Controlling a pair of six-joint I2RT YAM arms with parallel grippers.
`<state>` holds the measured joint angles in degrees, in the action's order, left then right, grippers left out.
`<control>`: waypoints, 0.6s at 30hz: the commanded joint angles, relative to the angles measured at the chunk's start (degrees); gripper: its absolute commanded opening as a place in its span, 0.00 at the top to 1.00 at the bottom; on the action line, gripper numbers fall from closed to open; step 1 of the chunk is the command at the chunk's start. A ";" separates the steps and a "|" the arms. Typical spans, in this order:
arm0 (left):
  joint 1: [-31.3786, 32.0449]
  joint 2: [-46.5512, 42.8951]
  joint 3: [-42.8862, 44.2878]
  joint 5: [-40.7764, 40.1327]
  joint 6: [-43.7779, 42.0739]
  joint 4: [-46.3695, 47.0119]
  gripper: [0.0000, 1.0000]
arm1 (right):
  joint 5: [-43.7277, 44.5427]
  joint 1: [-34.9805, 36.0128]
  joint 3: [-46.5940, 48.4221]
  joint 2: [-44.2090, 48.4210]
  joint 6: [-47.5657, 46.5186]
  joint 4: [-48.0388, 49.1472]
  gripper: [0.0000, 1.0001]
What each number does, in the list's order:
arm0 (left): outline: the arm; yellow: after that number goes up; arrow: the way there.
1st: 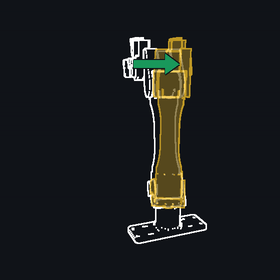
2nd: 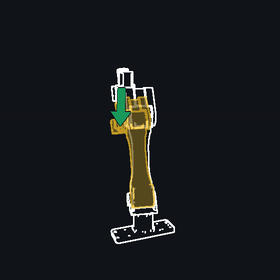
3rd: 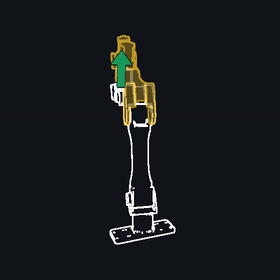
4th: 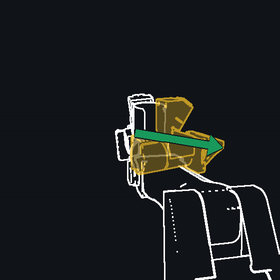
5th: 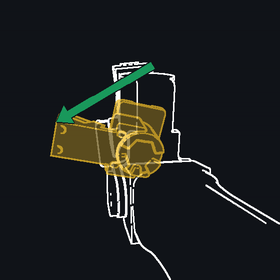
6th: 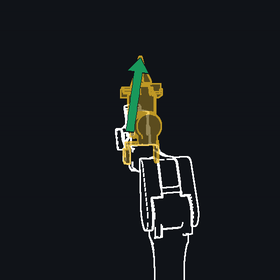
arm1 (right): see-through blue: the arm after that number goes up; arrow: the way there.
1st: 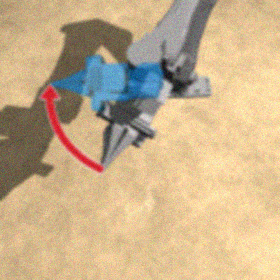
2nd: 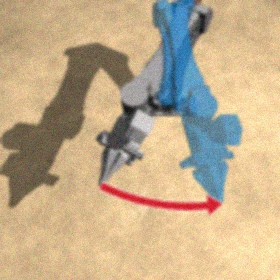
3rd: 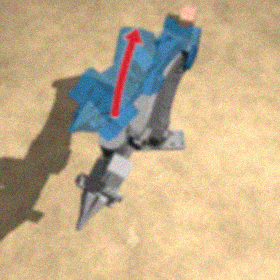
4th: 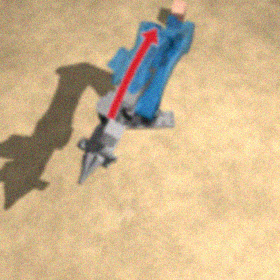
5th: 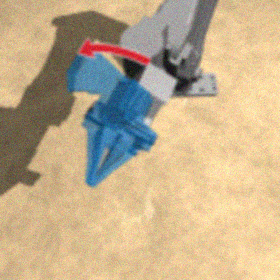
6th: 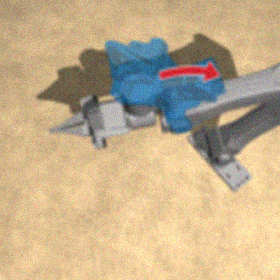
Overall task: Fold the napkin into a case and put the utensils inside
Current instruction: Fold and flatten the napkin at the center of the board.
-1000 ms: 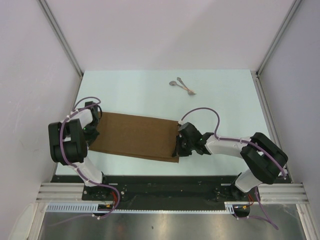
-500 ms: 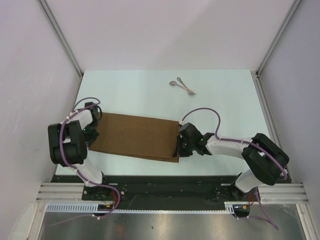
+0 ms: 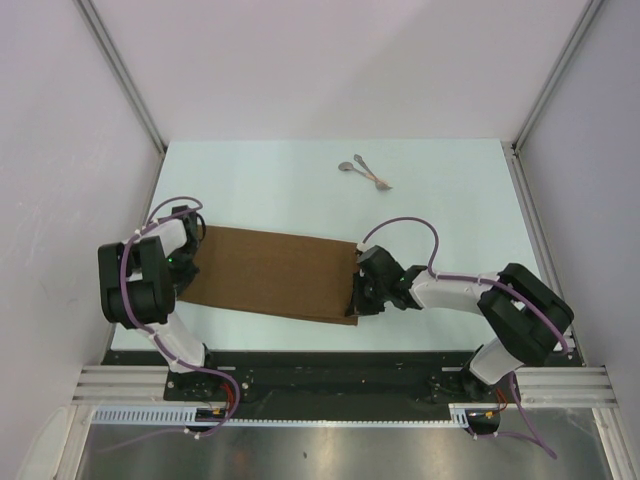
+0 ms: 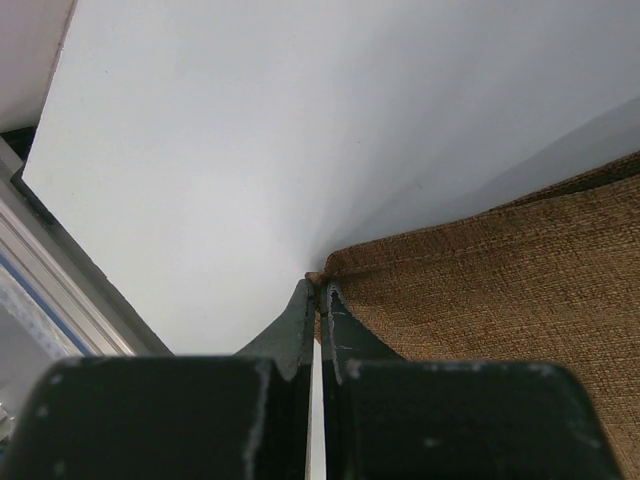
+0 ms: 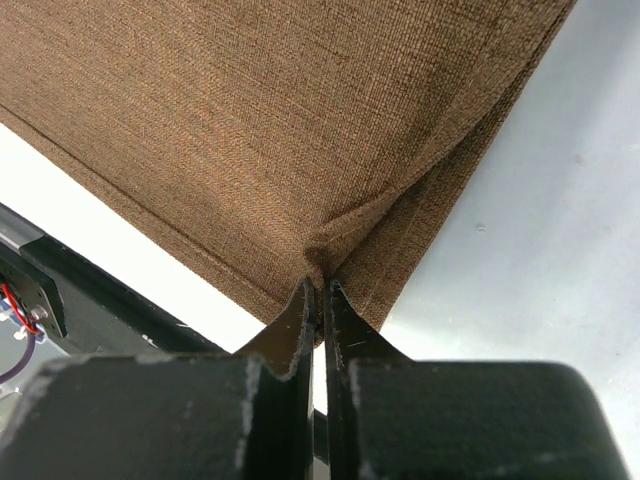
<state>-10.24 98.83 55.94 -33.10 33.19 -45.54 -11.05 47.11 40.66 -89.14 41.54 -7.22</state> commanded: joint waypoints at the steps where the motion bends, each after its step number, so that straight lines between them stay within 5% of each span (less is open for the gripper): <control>1: -0.31 0.93 0.83 -4.95 1.17 0.89 1.00 | 0.24 -0.62 -1.38 -1.73 -1.64 -2.18 1.00; 8: -0.31 1.55 1.45 -4.87 1.35 0.54 1.00 | 0.06 -0.79 -1.11 -2.18 -2.08 -2.09 1.00; 14: -0.31 0.23 1.27 -4.34 1.35 0.19 0.99 | 0.50 -0.97 -1.47 -0.68 -2.51 -2.80 0.91; 18: -0.22 -2.05 1.36 -1.89 1.09 -0.43 0.86 | 0.94 -1.06 -1.73 0.11 -2.60 -3.24 0.78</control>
<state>-10.11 99.33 56.34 -33.80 33.54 -46.06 -12.97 46.39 40.62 -89.62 41.15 -6.24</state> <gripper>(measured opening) 0.108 0.176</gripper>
